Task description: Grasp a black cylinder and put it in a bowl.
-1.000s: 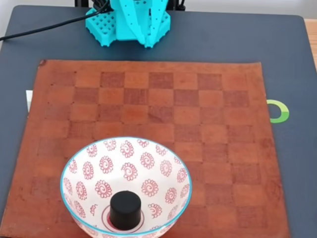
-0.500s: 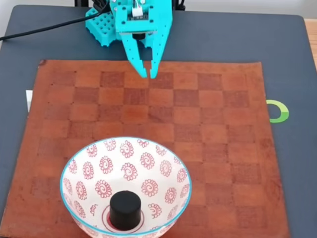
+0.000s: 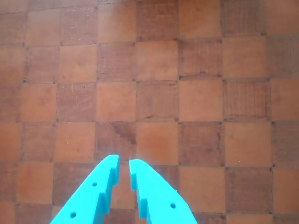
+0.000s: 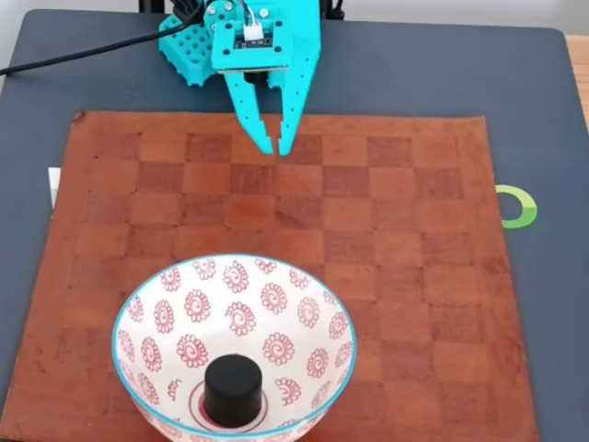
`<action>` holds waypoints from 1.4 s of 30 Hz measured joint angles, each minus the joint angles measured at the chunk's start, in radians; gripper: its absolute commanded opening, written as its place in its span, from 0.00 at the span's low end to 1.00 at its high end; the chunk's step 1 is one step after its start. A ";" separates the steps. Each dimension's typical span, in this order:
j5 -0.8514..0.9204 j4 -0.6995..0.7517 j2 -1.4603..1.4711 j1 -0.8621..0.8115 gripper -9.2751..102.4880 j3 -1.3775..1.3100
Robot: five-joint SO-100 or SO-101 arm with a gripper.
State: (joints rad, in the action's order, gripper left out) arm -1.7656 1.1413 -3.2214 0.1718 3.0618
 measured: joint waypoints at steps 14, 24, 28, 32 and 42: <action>0.002 0.092 -0.172 -0.003 0.09 0.021; 0.002 0.084 -0.172 0.000 0.08 0.106; 0.002 0.084 -0.172 0.000 0.08 0.107; 0.002 0.074 -0.172 0.000 0.09 0.126; 0.002 0.072 -0.172 0.000 0.09 0.130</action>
State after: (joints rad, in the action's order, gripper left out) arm -1.7641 1.2134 -3.3932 0.1718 3.1922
